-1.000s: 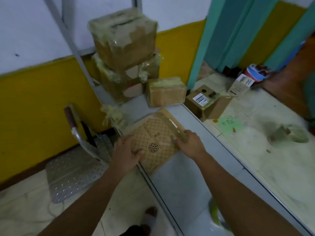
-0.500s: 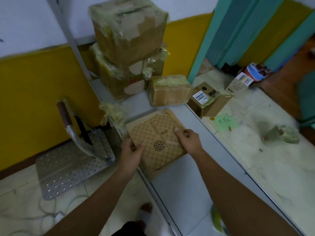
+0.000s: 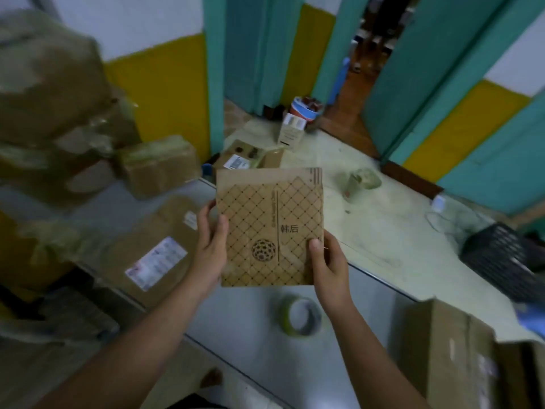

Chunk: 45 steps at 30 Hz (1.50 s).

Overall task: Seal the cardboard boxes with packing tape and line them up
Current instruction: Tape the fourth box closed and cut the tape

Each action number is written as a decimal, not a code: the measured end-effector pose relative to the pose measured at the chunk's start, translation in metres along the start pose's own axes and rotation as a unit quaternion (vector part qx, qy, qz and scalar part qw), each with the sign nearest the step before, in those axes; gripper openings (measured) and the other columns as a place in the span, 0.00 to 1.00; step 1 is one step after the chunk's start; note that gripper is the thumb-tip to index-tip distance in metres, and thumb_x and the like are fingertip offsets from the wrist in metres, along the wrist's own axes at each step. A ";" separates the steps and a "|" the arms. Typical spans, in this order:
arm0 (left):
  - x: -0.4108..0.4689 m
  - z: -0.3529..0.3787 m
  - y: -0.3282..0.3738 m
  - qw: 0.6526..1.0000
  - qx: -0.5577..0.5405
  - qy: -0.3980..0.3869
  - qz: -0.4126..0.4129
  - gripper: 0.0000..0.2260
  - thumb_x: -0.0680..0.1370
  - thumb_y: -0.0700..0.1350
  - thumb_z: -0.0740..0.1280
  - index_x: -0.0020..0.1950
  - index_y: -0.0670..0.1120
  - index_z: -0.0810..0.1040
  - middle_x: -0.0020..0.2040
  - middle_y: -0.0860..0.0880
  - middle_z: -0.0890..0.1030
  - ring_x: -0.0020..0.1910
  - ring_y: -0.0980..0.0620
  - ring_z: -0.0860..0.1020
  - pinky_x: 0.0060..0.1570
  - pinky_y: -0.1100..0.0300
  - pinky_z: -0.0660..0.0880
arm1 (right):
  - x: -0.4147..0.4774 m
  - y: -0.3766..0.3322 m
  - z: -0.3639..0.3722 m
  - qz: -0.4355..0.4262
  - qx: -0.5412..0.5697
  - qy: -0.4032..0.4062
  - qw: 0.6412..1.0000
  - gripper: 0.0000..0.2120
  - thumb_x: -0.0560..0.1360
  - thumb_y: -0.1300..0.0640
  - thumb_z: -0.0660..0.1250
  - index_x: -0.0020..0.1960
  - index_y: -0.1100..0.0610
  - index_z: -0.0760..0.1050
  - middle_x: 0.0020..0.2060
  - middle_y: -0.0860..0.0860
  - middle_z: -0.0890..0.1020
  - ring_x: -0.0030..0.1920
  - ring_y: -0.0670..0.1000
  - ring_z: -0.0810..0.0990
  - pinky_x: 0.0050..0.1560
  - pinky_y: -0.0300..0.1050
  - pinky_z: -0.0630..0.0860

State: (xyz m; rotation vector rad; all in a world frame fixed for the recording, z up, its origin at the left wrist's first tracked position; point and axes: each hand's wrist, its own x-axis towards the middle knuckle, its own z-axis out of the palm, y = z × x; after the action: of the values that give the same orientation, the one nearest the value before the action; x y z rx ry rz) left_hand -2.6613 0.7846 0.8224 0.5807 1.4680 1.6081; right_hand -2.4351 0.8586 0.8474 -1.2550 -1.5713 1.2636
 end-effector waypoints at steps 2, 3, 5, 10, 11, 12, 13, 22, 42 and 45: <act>-0.004 0.042 0.000 0.997 0.028 -0.060 0.030 0.23 0.75 0.76 0.63 0.69 0.81 0.63 0.65 0.70 0.80 0.65 0.66 0.79 0.58 0.60 0.80 | -0.017 0.005 -0.043 -0.007 0.014 0.038 0.999 0.16 0.86 0.50 0.62 0.71 0.53 0.75 0.61 0.46 0.84 0.61 0.44 0.82 0.58 0.38 0.80; -0.009 0.063 0.002 0.995 0.041 -0.085 0.040 0.25 0.76 0.74 0.64 0.73 0.78 0.63 0.66 0.70 0.79 0.66 0.66 0.78 0.58 0.62 0.79 | -0.025 0.008 -0.062 -0.012 0.016 0.050 0.999 0.16 0.86 0.49 0.61 0.71 0.53 0.75 0.61 0.45 0.84 0.62 0.44 0.82 0.60 0.39 0.80; -0.019 0.100 0.000 0.987 0.061 -0.136 0.052 0.31 0.80 0.68 0.65 0.82 0.64 0.62 0.71 0.63 0.78 0.70 0.61 0.77 0.65 0.57 0.78 | -0.040 0.015 -0.101 -0.016 0.025 0.070 0.997 0.16 0.86 0.51 0.61 0.72 0.53 0.75 0.62 0.43 0.83 0.64 0.44 0.81 0.59 0.38 0.80; -0.040 0.159 -0.013 0.955 0.144 -0.253 0.058 0.38 0.74 0.51 0.77 0.81 0.53 0.65 0.61 0.68 0.83 0.60 0.69 0.81 0.51 0.71 0.80 | -0.071 0.042 -0.182 0.021 0.037 0.097 0.994 0.17 0.85 0.61 0.63 0.73 0.53 0.73 0.62 0.45 0.84 0.63 0.46 0.82 0.58 0.41 0.82; -0.041 0.166 -0.018 0.949 0.155 -0.268 0.058 0.40 0.72 0.49 0.79 0.80 0.53 0.65 0.61 0.67 0.83 0.61 0.68 0.81 0.50 0.72 0.79 | -0.077 0.048 -0.194 0.030 0.037 0.097 0.994 0.18 0.84 0.62 0.63 0.73 0.53 0.73 0.62 0.46 0.84 0.62 0.48 0.83 0.58 0.44 0.83; -0.042 0.172 -0.022 0.944 0.162 -0.282 0.058 0.41 0.70 0.48 0.80 0.79 0.55 0.66 0.62 0.65 0.83 0.63 0.65 0.81 0.52 0.72 0.79 | -0.081 0.052 -0.205 0.042 0.033 0.096 0.994 0.18 0.84 0.63 0.63 0.72 0.52 0.74 0.62 0.46 0.84 0.62 0.49 0.83 0.58 0.49 0.84; -0.043 0.177 -0.027 0.939 0.170 -0.292 0.062 0.41 0.69 0.47 0.82 0.78 0.57 0.66 0.63 0.64 0.82 0.65 0.64 0.80 0.54 0.70 0.79 | -0.085 0.054 -0.214 0.049 0.026 0.094 0.994 0.19 0.83 0.64 0.63 0.72 0.51 0.74 0.61 0.46 0.84 0.62 0.49 0.83 0.60 0.53 0.83; -0.061 0.190 -0.059 0.899 0.256 -0.321 0.149 0.37 0.77 0.39 0.78 0.79 0.62 0.65 0.68 0.63 0.78 0.73 0.60 0.74 0.67 0.56 0.75 | -0.085 0.035 -0.260 0.000 0.091 0.143 0.986 0.22 0.81 0.42 0.66 0.74 0.41 0.73 0.70 0.43 0.79 0.69 0.47 0.79 0.69 0.54 0.76; -0.067 0.147 -0.058 0.939 0.128 -0.315 0.056 0.32 0.79 0.47 0.74 0.78 0.63 0.64 0.71 0.53 0.79 0.72 0.51 0.77 0.61 0.58 0.80 | -0.060 0.045 -0.213 0.080 0.102 0.099 0.987 0.38 0.71 0.36 0.73 0.76 0.47 0.69 0.64 0.44 0.82 0.62 0.42 0.81 0.68 0.51 0.77; -0.067 0.144 -0.053 0.941 0.126 -0.311 0.043 0.31 0.78 0.57 0.76 0.75 0.67 0.62 0.68 0.56 0.80 0.69 0.53 0.79 0.60 0.61 0.80 | -0.065 0.035 -0.206 0.056 0.110 0.088 0.988 0.35 0.74 0.40 0.70 0.78 0.47 0.68 0.68 0.46 0.81 0.65 0.43 0.80 0.64 0.42 0.78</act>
State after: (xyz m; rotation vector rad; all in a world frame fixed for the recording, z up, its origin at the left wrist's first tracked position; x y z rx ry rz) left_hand -2.4952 0.8061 0.8145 1.1901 1.1721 1.1415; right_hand -2.2168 0.8458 0.8627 -1.2872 -1.2171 1.3184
